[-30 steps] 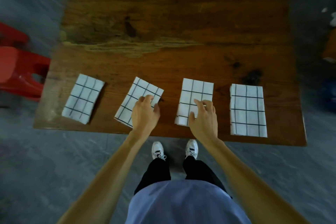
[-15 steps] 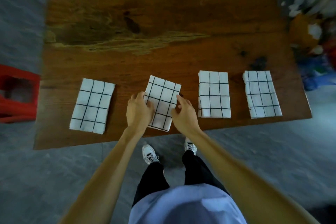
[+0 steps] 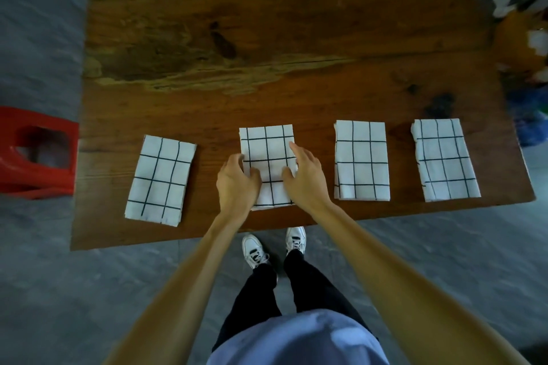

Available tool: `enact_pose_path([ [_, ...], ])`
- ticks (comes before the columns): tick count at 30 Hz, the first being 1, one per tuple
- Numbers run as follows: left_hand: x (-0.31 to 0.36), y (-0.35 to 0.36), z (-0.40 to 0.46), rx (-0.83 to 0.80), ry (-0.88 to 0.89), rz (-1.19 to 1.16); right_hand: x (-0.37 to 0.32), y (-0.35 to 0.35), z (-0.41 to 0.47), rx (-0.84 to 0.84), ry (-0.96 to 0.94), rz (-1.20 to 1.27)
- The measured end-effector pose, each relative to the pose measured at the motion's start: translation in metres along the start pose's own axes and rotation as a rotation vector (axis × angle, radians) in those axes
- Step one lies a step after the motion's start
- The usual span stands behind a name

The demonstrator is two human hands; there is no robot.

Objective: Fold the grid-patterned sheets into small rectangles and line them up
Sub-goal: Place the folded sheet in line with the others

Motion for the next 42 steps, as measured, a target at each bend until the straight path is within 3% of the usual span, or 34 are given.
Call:
enact_pose_path([
  [10,-0.008,-0.007,-0.003,0.046,-0.141,-0.104,0.003,-0.004,-0.002,0.025,-0.004,-0.036],
  [14,-0.026,-0.055,-0.002,0.163,-0.098,-0.022,-0.033,-0.004,-0.012,0.086,-0.143,-0.035],
  [20,-0.066,-0.141,0.006,0.259,-0.053,0.197,-0.119,0.059,-0.031,-0.206,-0.219,0.183],
  [26,-0.105,-0.149,0.013,0.124,-0.029,0.335,-0.156,0.12,-0.037,-0.334,-0.251,0.007],
  [33,-0.116,-0.148,0.013,0.156,-0.065,0.264,-0.17,0.137,-0.028,-0.313,-0.296,-0.323],
  [42,-0.117,-0.149,0.016,0.175,-0.049,0.191,-0.172,0.137,-0.02,-0.253,-0.249,-0.321],
])
Point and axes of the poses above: each hand's wrist, its own z-axis towards the middle knuckle, its own y-axis out of the palm, x = y × z, the point moved 8 cm from there along z, towards the middle knuckle, and after that the axes turned 11 degrees about -z, right-handed, at the moved point
